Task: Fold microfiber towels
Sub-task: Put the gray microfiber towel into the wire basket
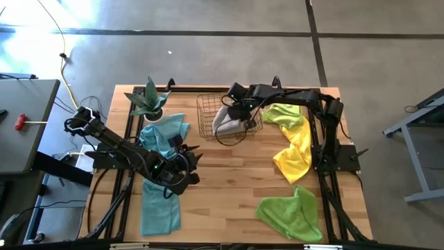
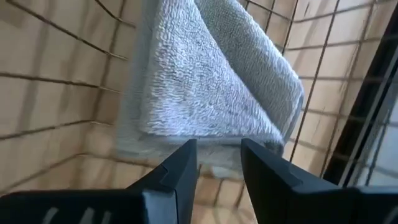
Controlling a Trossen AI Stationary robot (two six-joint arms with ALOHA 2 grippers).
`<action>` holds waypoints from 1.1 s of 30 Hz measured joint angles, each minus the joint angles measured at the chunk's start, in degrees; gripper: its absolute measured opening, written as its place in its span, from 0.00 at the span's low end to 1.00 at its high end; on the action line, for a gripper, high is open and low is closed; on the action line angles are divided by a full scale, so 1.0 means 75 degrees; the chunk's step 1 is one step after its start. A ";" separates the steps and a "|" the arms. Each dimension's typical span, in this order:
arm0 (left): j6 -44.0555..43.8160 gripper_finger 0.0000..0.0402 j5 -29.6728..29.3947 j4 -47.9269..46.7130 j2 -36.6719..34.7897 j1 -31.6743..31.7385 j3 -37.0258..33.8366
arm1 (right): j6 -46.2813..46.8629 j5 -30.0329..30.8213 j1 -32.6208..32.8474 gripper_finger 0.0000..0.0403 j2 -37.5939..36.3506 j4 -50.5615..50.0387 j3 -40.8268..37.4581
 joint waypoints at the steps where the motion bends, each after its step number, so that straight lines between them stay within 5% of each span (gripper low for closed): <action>1: 0.0005 0.33 0.0001 -0.0017 -0.0030 0.0000 0.0000 | 0.0187 -0.0143 -0.0003 0.29 0.0000 -0.0276 0.0204; 7: -0.0067 0.33 -0.0179 -0.0163 -0.0184 0.0002 0.0008 | 0.0793 -0.1991 -0.0444 0.29 -0.0006 -0.1001 0.0633; 14: -0.0357 0.33 -0.0173 -0.0599 -0.0941 0.0017 -0.0003 | 0.2210 -0.2795 -0.0983 0.29 0.0020 -0.0838 0.0641; 21: -0.0613 0.33 -0.0264 -0.0562 -0.1802 0.0017 0.0002 | 0.6763 -0.1973 -0.1008 0.29 0.0020 0.0619 0.0644; 33: -0.0389 0.33 0.0307 -0.0947 -0.2071 0.0017 0.0004 | 0.9041 -0.2076 -0.0953 0.34 0.0513 -0.0544 0.0652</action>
